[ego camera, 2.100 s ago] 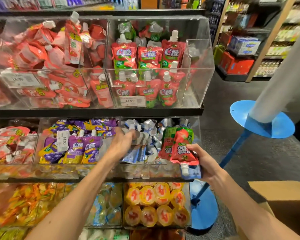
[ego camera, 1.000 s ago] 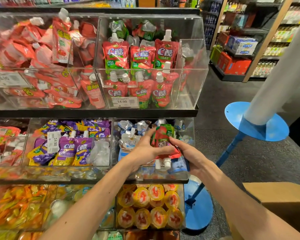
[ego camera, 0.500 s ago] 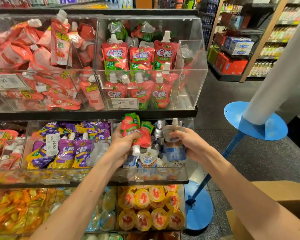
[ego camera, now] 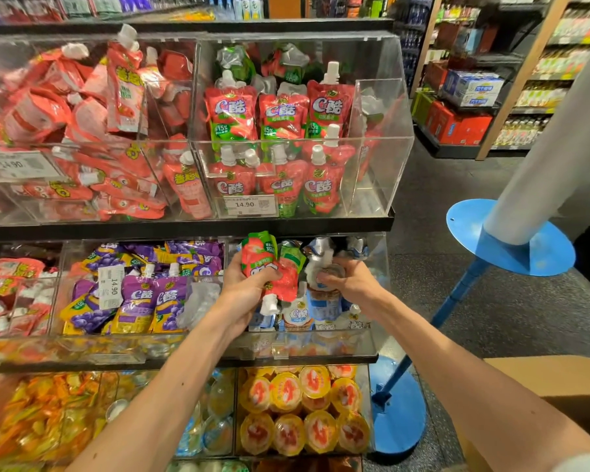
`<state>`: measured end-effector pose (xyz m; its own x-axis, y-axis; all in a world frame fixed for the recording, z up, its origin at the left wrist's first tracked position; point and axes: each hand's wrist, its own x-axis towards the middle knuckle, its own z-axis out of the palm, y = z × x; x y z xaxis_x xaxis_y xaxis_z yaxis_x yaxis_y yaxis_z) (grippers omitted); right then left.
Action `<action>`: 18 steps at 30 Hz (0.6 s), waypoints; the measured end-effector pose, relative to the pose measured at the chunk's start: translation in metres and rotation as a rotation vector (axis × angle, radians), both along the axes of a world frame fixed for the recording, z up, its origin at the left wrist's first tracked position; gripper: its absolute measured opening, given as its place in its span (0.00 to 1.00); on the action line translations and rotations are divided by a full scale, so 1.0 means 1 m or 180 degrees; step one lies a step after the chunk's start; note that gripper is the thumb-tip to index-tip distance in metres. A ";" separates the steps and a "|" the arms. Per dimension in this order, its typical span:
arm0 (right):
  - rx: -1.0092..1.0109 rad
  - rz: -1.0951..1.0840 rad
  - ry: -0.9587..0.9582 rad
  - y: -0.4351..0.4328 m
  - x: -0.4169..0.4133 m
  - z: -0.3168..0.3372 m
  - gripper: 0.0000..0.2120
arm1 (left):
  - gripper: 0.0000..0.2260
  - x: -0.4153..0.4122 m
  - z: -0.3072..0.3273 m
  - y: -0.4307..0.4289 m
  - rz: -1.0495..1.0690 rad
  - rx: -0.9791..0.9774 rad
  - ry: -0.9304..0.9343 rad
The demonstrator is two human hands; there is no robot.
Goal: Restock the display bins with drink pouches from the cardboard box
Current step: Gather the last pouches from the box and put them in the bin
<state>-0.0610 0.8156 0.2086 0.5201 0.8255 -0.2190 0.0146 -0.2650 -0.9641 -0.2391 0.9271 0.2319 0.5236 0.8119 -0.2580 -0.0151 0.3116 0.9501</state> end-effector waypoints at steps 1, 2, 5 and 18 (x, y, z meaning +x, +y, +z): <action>0.0068 -0.0084 -0.0041 0.001 0.004 -0.002 0.08 | 0.24 0.000 -0.001 0.000 -0.0006 0.0010 0.0016; 0.0136 -0.0189 -0.0094 0.003 0.007 -0.002 0.08 | 0.24 0.000 -0.002 -0.001 0.0002 0.0022 0.0028; 0.0188 -0.0167 -0.0553 0.010 0.012 0.001 0.08 | 0.26 0.001 -0.005 -0.002 -0.0009 0.0060 0.0060; -0.0705 -0.0443 -0.3104 0.003 -0.016 -0.023 0.24 | 0.24 -0.009 -0.006 -0.011 -0.0265 -0.0041 0.0196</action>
<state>-0.0766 0.8187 0.1853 0.6427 0.7362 0.2121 0.7256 -0.4961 -0.4768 -0.2480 0.9159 0.2264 0.5720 0.7626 -0.3020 0.0698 0.3216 0.9443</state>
